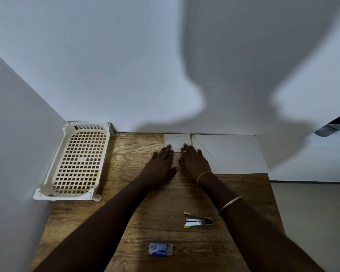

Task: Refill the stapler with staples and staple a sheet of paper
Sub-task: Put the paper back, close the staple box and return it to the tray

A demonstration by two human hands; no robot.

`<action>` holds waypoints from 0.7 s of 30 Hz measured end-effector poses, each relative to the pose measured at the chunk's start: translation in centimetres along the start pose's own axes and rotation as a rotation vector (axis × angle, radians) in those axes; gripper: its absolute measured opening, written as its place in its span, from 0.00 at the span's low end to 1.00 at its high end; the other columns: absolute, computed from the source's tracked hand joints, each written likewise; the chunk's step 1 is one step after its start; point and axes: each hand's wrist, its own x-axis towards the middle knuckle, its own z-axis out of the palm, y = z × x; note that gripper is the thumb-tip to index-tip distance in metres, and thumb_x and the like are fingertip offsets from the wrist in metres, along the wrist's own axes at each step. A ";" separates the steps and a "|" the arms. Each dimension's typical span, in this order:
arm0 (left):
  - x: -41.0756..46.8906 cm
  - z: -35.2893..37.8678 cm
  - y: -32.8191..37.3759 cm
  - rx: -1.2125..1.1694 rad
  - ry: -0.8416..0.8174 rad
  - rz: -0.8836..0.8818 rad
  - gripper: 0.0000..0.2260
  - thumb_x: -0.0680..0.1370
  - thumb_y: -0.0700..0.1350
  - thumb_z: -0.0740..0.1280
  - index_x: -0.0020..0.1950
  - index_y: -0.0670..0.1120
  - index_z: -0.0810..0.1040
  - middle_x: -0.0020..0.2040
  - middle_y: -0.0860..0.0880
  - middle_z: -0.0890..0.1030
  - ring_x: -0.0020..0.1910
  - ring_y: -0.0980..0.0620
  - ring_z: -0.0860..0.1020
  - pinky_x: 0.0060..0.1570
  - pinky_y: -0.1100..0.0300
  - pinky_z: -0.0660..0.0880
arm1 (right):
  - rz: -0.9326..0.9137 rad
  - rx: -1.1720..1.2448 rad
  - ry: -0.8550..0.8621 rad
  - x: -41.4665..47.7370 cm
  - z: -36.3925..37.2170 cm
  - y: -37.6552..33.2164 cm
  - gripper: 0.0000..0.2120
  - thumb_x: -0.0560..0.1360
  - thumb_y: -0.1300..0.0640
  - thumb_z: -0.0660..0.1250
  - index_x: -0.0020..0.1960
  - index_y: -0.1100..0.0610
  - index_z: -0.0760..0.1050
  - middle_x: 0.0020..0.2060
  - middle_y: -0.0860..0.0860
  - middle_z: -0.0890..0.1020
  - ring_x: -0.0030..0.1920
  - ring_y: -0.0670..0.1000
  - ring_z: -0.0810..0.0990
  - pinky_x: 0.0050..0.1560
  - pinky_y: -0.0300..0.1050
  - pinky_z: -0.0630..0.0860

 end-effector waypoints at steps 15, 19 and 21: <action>0.4 -0.8 -0.4 -0.065 -0.007 0.003 0.37 0.83 0.61 0.58 0.83 0.42 0.48 0.84 0.44 0.43 0.83 0.45 0.44 0.79 0.44 0.46 | -0.012 -0.049 -0.009 -0.3 0.4 0.3 0.28 0.84 0.46 0.52 0.81 0.57 0.56 0.82 0.53 0.55 0.82 0.54 0.52 0.79 0.64 0.49; -0.1 -0.9 -0.4 -0.114 0.009 0.010 0.38 0.83 0.60 0.60 0.83 0.42 0.48 0.84 0.44 0.42 0.83 0.45 0.44 0.79 0.46 0.45 | -0.024 -0.031 0.027 -0.9 0.4 0.2 0.29 0.84 0.47 0.53 0.81 0.57 0.55 0.82 0.53 0.55 0.82 0.54 0.52 0.79 0.63 0.50; -0.7 -1.1 -0.3 -0.150 0.037 0.019 0.36 0.83 0.57 0.62 0.83 0.42 0.49 0.84 0.44 0.43 0.83 0.45 0.45 0.79 0.47 0.45 | -0.020 -0.012 0.051 -1.5 0.3 0.3 0.28 0.84 0.47 0.53 0.81 0.57 0.56 0.82 0.53 0.55 0.82 0.54 0.53 0.79 0.62 0.49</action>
